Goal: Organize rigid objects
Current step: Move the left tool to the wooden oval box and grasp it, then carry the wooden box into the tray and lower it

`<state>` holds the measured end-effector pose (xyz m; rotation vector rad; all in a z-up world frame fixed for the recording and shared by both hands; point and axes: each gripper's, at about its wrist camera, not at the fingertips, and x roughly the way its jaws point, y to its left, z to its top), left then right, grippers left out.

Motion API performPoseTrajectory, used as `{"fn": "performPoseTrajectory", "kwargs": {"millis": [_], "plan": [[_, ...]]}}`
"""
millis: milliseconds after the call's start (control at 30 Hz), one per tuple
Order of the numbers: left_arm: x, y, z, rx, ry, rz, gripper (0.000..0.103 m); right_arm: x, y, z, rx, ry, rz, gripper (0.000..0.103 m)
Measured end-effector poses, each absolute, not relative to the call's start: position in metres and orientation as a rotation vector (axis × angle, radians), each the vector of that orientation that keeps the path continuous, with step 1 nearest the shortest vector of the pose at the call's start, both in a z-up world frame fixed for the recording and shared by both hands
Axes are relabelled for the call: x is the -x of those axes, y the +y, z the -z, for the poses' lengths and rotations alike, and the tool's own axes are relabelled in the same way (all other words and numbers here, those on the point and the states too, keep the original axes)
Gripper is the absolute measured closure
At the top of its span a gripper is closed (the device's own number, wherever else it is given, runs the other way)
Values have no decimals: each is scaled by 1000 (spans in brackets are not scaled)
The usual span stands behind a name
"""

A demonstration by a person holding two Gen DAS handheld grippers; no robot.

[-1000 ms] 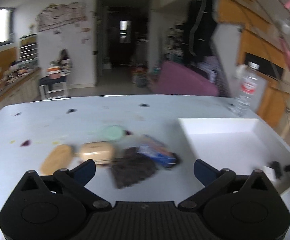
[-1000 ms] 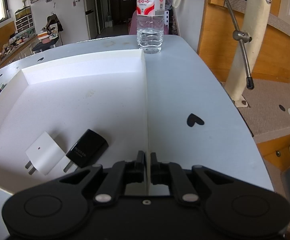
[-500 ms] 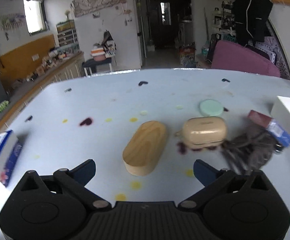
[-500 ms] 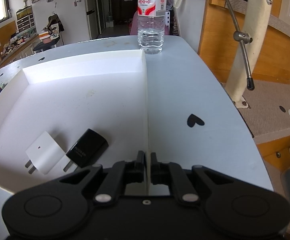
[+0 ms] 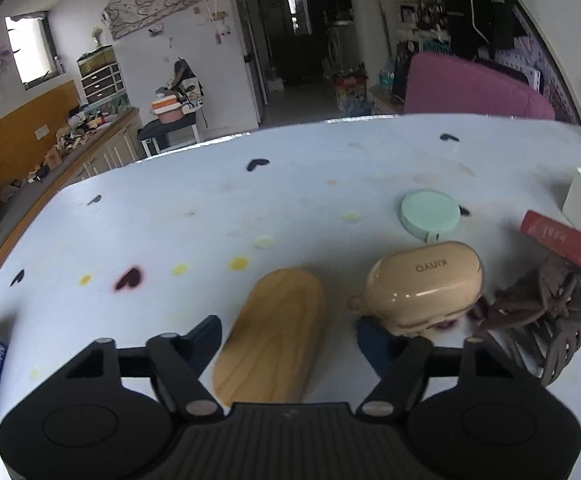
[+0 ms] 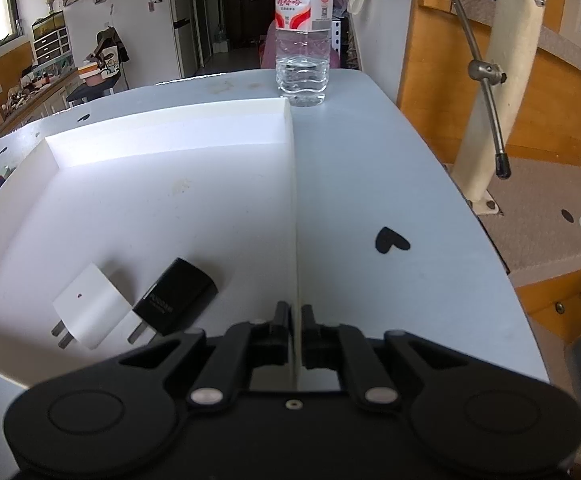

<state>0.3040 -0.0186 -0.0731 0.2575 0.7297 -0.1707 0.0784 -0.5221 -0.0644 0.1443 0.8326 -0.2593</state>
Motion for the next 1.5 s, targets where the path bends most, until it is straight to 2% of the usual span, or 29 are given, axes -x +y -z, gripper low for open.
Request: {"fn": "performPoseTrajectory", "kwargs": {"millis": [67, 133, 300, 600, 967, 1200, 1500], "plan": [[-305, -20, 75, -275, 726, 153, 36, -78, -522, 65, -147, 832, 259, 98], [-304, -19, 74, -282, 721, 124, 49, -78, -522, 64, -147, 832, 259, 98], [-299, -11, 72, -259, 722, 72, 53, -78, -522, 65, -147, 832, 260, 98], [-265, -21, 35, -215, 667, 99, 54, -79, -521, 65, -153, 837, 275, 97], [-213, -126, -14, -206, 606, 436, 54, -82, -525, 63, -170, 856, 268, 98], [-205, -229, -13, -236, 643, 661, 54, -82, -525, 64, -182, 856, 281, 98], [-210, -348, 29, -289, 780, 815, 54, -83, -525, 63, -195, 862, 291, 97]]}}
